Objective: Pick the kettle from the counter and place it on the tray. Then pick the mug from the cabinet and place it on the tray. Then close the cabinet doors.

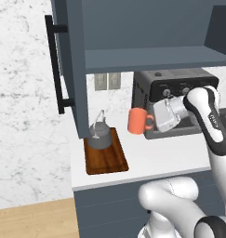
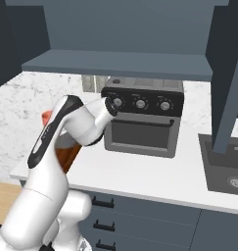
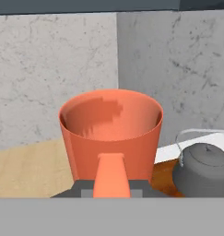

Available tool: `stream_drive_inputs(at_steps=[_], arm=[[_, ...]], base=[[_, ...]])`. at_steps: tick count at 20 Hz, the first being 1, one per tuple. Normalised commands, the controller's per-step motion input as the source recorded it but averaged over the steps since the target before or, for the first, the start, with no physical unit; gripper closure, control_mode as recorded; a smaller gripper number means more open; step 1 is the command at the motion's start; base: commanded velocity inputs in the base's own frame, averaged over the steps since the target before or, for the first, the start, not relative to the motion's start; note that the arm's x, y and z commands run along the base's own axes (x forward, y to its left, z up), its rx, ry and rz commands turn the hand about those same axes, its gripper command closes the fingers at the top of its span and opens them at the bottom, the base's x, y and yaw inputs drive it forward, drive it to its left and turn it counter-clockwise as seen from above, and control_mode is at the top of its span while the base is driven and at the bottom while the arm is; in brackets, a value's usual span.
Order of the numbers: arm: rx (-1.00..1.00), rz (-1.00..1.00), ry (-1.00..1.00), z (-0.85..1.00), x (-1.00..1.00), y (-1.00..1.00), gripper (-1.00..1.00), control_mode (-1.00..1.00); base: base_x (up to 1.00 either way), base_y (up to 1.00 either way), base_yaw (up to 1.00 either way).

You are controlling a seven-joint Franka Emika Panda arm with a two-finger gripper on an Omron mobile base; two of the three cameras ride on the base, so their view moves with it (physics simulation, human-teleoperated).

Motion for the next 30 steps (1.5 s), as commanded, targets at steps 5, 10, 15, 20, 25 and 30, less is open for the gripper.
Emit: stream_drive_inputs(at_steps=[5, 10, 15, 20, 25, 30], arm=[[0.00, 0.00, 0.04, -0.96, 0.02, 0.19, 1.00, -1.00], [0.00, 0.00, 0.00, -0.63, 0.25, 0.05, 1.00, -1.00], [0.00, 0.00, 0.03, -0.24, 0.33, 0.00, 1.00, -1.00], [0.00, 0.00, 0.02, -0.21, 0.33, 0.00, 1.00, -1.00], [-0.03, 0.00, 0.00, -0.32, 0.31, 0.11, 1.00, -1.00], [-0.04, 0.02, 0.00, -0.43, 0.04, 0.20, 1.00, -1.00]], base=[[0.00, 0.00, 0.00], [0.00, 0.00, 0.00], [0.00, 0.00, 0.00], [0.00, 0.00, 0.00], [0.00, 0.00, 0.00], [0.00, 0.00, 0.00]])
